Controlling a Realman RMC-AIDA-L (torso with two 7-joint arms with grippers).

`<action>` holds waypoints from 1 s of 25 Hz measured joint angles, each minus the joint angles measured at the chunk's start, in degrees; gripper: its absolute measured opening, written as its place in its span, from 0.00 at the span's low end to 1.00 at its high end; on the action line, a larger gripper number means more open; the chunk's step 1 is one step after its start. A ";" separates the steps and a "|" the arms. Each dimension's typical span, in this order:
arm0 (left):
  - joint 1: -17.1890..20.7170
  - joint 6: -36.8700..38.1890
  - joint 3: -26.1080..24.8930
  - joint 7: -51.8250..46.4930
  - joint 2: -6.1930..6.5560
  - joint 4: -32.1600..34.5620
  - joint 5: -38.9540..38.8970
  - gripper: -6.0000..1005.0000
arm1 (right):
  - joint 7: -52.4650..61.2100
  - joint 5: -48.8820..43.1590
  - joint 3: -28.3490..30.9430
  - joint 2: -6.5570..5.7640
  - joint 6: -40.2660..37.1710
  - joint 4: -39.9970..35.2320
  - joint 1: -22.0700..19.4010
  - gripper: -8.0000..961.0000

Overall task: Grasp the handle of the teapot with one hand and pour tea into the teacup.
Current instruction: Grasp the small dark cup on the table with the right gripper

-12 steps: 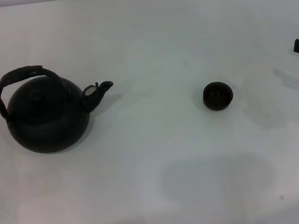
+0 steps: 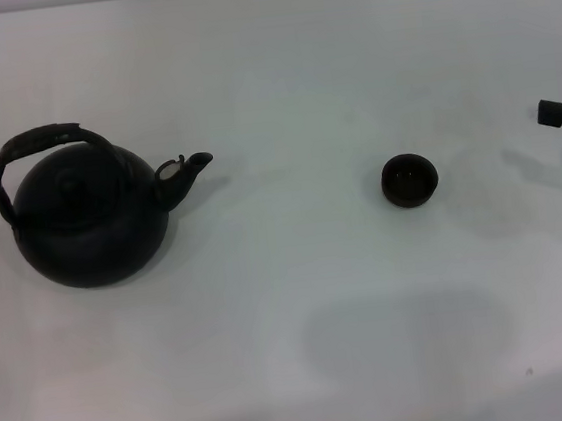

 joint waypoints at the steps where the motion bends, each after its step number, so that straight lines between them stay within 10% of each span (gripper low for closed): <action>1: 0.00 0.00 0.00 0.00 -0.01 -0.01 0.00 0.78 | 0.00 -0.19 -0.04 0.12 0.08 -0.18 0.06 0.83; 25: 0.37 0.00 0.09 0.00 -0.12 -0.13 0.27 0.78 | -1.84 1.59 -23.03 0.95 -11.44 0.12 6.23 0.83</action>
